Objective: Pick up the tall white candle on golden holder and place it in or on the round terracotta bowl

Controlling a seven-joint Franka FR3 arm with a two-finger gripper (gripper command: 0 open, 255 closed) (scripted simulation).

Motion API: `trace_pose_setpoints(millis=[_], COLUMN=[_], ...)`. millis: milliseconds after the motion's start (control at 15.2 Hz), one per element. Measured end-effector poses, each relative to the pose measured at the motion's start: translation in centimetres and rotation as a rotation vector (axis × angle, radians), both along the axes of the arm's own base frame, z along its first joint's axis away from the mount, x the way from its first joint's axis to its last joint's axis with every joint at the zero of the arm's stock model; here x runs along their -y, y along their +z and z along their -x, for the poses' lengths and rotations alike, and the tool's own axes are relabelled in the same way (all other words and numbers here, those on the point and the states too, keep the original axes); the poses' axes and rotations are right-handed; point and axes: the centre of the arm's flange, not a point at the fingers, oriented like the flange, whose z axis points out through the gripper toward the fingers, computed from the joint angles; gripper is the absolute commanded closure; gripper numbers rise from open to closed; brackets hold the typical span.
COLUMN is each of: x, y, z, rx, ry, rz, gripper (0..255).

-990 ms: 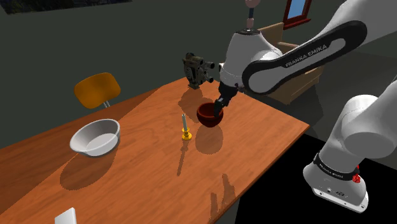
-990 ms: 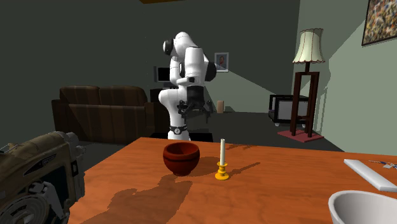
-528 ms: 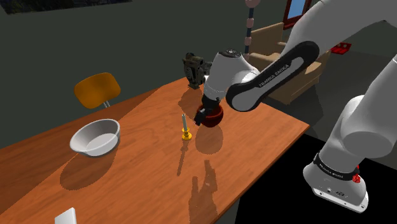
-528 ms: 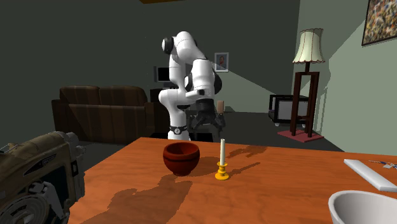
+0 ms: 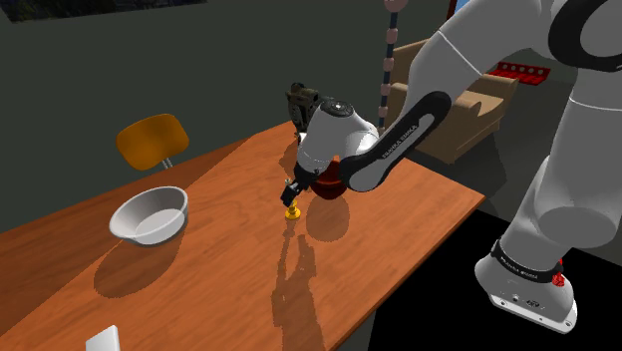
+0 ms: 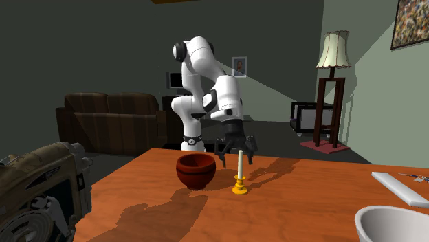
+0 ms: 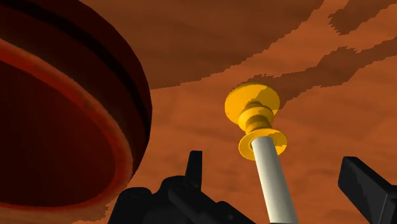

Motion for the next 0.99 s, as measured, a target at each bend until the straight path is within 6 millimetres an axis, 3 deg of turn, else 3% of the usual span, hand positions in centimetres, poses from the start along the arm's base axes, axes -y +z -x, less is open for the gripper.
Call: trace_pose_setpoints(millis=[396,792,858,990], x=[-0.5,-0.5,-0.5,-0.5], y=[-2.7,-3.0,-3.0,-3.0], z=[-1.3,-1.5,-1.5,-1.5], rx=[0.002,0.002,0.002,0.002], ry=[0.000,0.000,0.000,0.000], rz=[-0.001,-0.001,-0.001,-0.001], gripper=[0,0,255,255])
